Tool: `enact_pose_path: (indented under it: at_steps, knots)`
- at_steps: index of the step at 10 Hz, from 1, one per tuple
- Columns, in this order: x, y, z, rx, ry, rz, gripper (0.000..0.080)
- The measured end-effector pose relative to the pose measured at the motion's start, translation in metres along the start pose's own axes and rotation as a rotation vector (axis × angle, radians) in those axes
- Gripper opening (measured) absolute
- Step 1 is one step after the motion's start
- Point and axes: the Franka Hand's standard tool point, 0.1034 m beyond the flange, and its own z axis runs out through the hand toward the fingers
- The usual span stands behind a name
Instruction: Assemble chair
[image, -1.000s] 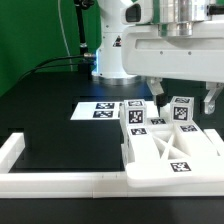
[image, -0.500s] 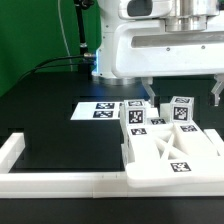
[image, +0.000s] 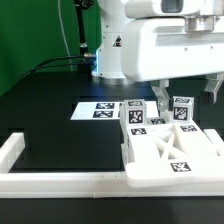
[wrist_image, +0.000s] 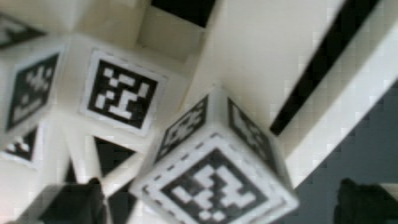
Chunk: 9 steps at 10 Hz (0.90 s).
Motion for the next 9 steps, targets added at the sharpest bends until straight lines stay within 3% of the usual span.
enact_pose_path:
  at_steps: [6, 8, 9]
  knots:
    - [-0.0019, -0.0013, 0.0025, -0.020, -0.027, -0.255, 0.0648]
    - [-0.0020, -0.0012, 0.0025, -0.021, -0.026, -0.219, 0.0411]
    - [-0.0018, -0.0014, 0.0025, -0.020, -0.025, -0.194, 0.0411]
